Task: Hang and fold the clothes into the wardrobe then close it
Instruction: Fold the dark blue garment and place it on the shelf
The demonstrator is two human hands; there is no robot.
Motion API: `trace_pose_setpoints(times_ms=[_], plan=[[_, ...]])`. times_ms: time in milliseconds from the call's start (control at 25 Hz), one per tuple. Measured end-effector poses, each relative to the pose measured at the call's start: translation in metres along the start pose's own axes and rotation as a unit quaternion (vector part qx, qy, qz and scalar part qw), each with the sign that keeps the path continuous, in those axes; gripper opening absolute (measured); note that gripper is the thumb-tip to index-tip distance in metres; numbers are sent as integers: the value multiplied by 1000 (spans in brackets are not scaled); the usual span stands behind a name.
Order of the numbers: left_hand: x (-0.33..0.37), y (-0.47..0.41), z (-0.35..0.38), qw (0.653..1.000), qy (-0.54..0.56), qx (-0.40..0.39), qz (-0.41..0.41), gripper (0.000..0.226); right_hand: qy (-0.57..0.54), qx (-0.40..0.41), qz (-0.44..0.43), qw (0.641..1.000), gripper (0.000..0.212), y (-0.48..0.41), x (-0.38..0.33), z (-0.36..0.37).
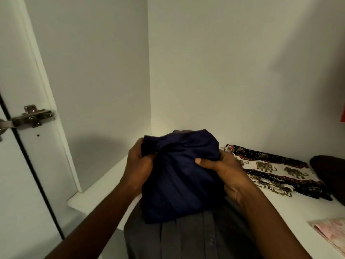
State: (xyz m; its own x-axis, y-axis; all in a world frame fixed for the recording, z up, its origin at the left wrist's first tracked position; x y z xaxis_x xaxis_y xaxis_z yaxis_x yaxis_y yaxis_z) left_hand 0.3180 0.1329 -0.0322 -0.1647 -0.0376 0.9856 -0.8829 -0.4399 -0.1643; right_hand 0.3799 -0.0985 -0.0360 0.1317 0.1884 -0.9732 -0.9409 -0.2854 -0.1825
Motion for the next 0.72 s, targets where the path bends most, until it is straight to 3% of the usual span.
trace_pose_setpoints(times_ms=[160, 400, 480, 560, 720], plan=[[43, -44, -41, 993, -49, 66, 82, 25, -31, -38, -18, 999, 40, -31, -15, 52], [43, -149, -71, 976, -124, 137, 113, 14, 25, -25, -64, 997, 33, -115, 0, 106], [34, -178, -71, 967, -139, 174, 126, 10, 124, -15, -131, 983, 23, -155, 7, 114], [23, -208, -65, 956, -165, 197, 145, 8, 269, -17, -176, 947, 20, -199, 15, 113], [-13, -248, -35, 941, -257, 141, 170, 18, 463, -88, -57, 880, 27, -256, 63, 99]])
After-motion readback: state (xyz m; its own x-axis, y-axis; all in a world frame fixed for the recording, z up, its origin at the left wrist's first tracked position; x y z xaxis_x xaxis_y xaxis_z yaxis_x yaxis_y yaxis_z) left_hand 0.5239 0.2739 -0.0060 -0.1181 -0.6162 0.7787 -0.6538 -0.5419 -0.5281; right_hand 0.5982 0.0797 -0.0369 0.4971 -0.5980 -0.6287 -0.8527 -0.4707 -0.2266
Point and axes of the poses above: each hand's wrist, its own y-axis away from the middle knuckle, its own z-axis out of the palm, x = y × z, the point moved 4 cm from there along -y, towards the middle knuckle, and after that the axes turned 7 degrees about -z, right-handed, at the moved point
